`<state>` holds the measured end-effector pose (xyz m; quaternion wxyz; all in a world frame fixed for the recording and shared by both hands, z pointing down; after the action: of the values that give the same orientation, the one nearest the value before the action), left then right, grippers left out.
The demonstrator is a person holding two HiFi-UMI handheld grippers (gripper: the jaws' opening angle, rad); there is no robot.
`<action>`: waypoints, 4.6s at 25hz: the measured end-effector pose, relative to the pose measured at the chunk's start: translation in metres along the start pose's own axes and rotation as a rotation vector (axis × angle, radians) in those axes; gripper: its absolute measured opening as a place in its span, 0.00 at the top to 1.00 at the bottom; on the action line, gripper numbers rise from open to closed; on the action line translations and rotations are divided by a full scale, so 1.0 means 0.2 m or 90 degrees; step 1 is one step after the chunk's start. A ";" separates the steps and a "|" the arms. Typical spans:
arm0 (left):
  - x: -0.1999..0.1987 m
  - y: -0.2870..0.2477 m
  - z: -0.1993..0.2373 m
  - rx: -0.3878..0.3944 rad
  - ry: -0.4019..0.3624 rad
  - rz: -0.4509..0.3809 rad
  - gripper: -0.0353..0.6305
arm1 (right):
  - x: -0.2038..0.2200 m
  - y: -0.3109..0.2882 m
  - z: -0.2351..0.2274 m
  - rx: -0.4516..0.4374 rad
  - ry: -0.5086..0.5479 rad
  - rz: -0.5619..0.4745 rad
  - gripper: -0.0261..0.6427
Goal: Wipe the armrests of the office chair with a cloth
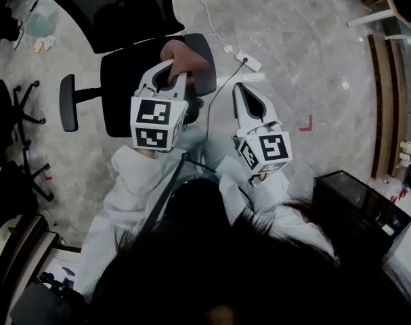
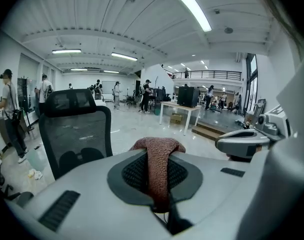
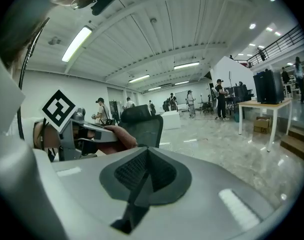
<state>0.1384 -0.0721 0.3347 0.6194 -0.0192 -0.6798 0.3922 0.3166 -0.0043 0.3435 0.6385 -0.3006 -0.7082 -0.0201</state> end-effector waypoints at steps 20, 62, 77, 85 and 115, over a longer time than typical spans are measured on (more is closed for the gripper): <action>0.18 -1.14 0.22 -0.020 -0.211 0.241 0.91 | 0.22 -0.28 -0.32 0.014 -0.056 0.145 0.96; 0.57 -0.86 -0.11 0.090 -0.173 0.379 0.91 | 0.24 -0.15 -0.36 0.000 -0.098 0.135 0.96; 0.41 -1.29 0.19 0.019 -0.152 0.384 0.91 | 0.36 -0.21 -0.40 0.009 -0.125 0.186 0.96; 0.47 -0.92 -0.04 0.076 -0.139 0.404 0.91 | 0.21 -0.09 -0.32 0.010 -0.111 0.145 0.96; 0.30 -0.87 0.02 0.050 -0.127 0.358 0.91 | 0.13 -0.23 -0.46 -0.007 -0.115 0.127 0.96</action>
<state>0.2002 -0.1642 0.4815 0.4168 -0.1443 -0.6894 0.5746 0.3780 -0.0694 0.4011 0.5696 -0.3736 -0.7291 0.0668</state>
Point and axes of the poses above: the fingertips, and each gripper's own axes: y backward along the fingers, z to its left, x out of its underside, the point moved 6 cm from there along y, backward along the fingers, and after that the axes turned 4 degrees about z, right-handed, at the moved point
